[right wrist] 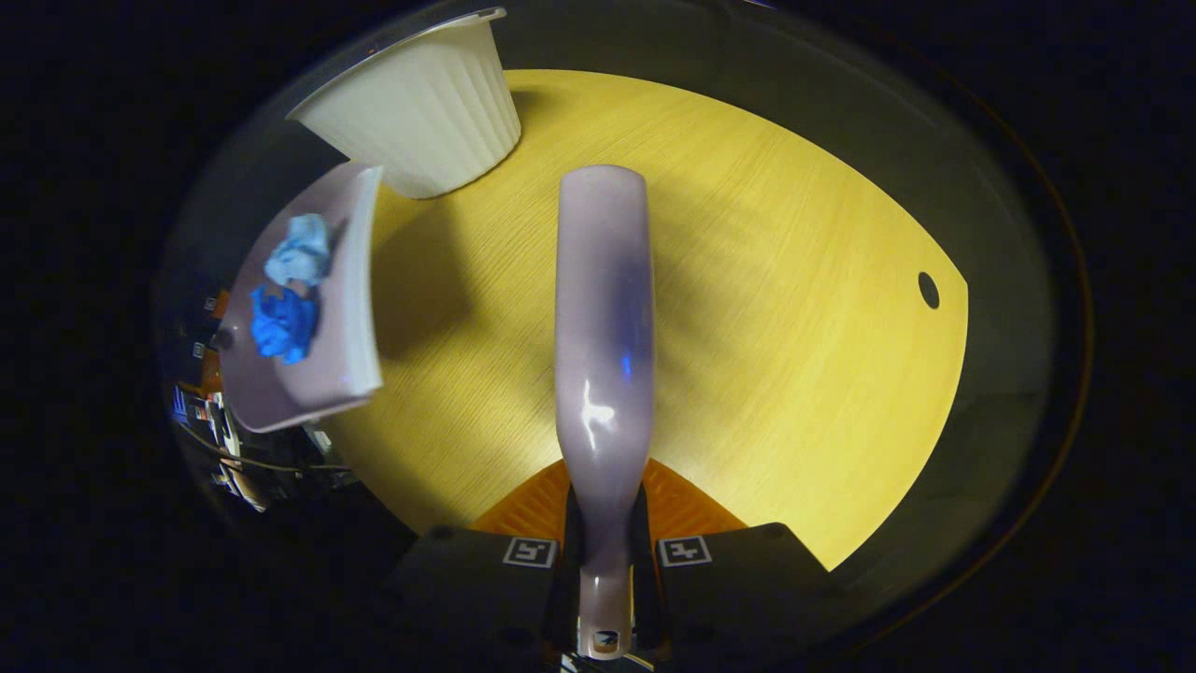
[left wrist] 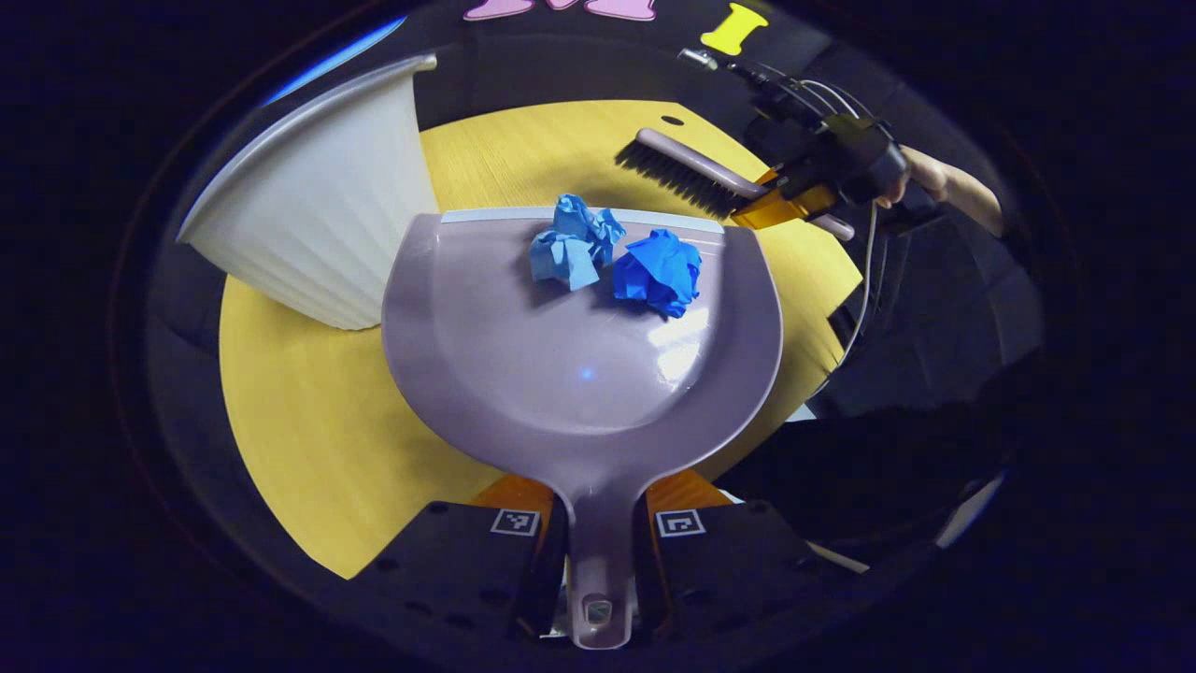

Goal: Pick up the small broom and dustpan from the desktop, sweep the trash into the dustpan with the broom, and then empty the trash into the garbage bin.

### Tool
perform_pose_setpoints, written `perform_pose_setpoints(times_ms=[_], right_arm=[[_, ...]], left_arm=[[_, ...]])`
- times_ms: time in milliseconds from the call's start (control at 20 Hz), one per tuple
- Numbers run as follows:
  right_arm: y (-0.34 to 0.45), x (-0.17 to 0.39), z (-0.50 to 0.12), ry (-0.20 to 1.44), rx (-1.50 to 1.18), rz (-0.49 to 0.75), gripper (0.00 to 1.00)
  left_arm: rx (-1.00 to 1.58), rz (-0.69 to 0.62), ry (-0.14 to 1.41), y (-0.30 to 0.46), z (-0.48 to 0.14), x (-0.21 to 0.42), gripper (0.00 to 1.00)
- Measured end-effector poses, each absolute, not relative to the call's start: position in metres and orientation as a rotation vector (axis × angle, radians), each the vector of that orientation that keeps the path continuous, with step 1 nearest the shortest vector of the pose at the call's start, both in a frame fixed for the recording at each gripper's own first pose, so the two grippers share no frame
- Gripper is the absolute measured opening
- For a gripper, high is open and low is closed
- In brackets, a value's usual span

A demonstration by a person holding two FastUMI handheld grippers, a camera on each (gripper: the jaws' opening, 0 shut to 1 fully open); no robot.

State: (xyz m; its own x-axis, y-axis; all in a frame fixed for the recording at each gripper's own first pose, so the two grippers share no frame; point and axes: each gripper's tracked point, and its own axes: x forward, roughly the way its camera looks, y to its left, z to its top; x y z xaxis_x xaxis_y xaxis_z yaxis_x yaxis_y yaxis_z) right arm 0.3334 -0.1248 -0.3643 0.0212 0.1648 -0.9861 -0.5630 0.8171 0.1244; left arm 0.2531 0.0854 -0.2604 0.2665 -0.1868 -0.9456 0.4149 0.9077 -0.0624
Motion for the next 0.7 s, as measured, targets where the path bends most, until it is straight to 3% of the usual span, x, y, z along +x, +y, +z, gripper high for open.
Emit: perform_pose_setpoints(times_ms=[350,700], right_arm=[[-0.137,0.338,-0.359,1.399,-0.165,0.551,0.25],[-0.134,0.332,-0.367,1.408,-0.072,0.583,0.25]], left_arm=[[0.106,-0.212,1.18,0.088,-0.2,0.276,0.29],[0.224,0.006,1.29,0.088,-0.229,0.41,0.29]])
